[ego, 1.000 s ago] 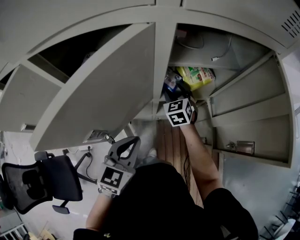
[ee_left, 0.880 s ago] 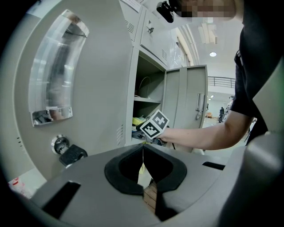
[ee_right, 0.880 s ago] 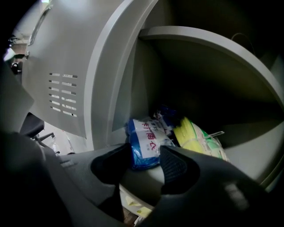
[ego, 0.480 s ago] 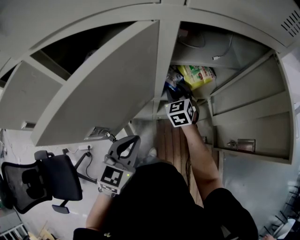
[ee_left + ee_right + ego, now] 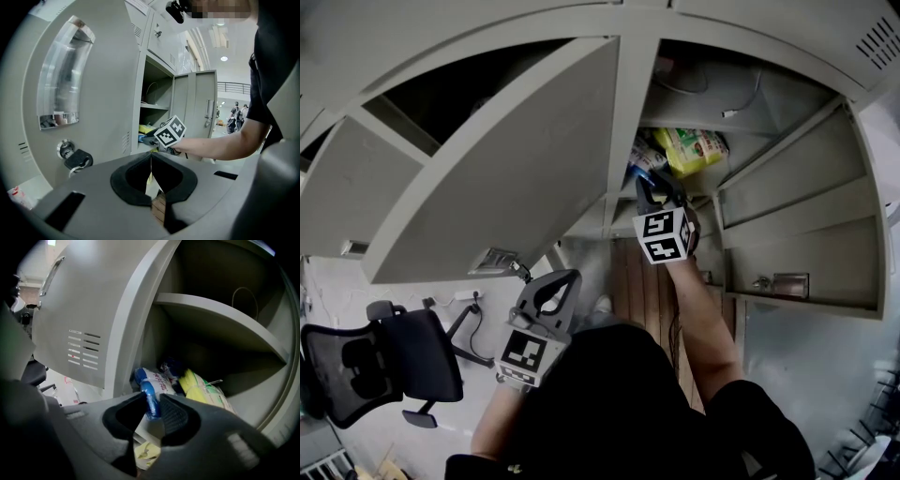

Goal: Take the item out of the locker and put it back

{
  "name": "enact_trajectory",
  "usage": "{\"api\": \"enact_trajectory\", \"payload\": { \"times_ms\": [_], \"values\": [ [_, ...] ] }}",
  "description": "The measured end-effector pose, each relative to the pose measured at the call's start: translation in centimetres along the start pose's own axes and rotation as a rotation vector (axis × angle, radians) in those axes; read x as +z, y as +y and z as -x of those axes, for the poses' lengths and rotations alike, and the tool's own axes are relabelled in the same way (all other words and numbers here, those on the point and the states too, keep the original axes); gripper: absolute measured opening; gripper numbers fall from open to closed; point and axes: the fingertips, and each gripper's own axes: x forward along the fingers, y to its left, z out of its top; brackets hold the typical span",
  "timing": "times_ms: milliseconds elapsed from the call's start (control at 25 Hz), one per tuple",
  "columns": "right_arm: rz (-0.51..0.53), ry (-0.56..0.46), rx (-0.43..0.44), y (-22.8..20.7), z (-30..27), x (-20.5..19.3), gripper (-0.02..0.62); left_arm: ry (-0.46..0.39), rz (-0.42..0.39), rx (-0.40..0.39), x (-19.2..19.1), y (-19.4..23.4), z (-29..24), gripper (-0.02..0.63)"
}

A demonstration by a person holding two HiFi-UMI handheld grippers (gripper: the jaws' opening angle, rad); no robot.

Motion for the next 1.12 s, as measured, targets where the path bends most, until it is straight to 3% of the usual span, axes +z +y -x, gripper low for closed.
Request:
{"api": "enact_trajectory", "payload": {
  "times_ms": [240,520,1120],
  "values": [
    [-0.023,-0.044,-0.013,-0.1,1.2,0.2,0.067,0.007,0.040,0.008,0.3,-0.3,0.1,0.011],
    [-0.103,-0.112,0.007,-0.5,1.9,0.9,0.058,-0.005,-0.058,-0.020,-0.5,-0.1,0.1,0.011],
    [-0.197,-0.162,-0.026,-1.6,7.3,3.4,0.057,-0.012,-0.041,-0.085,0.7,-0.7,0.3,0.011]
  ]
}}
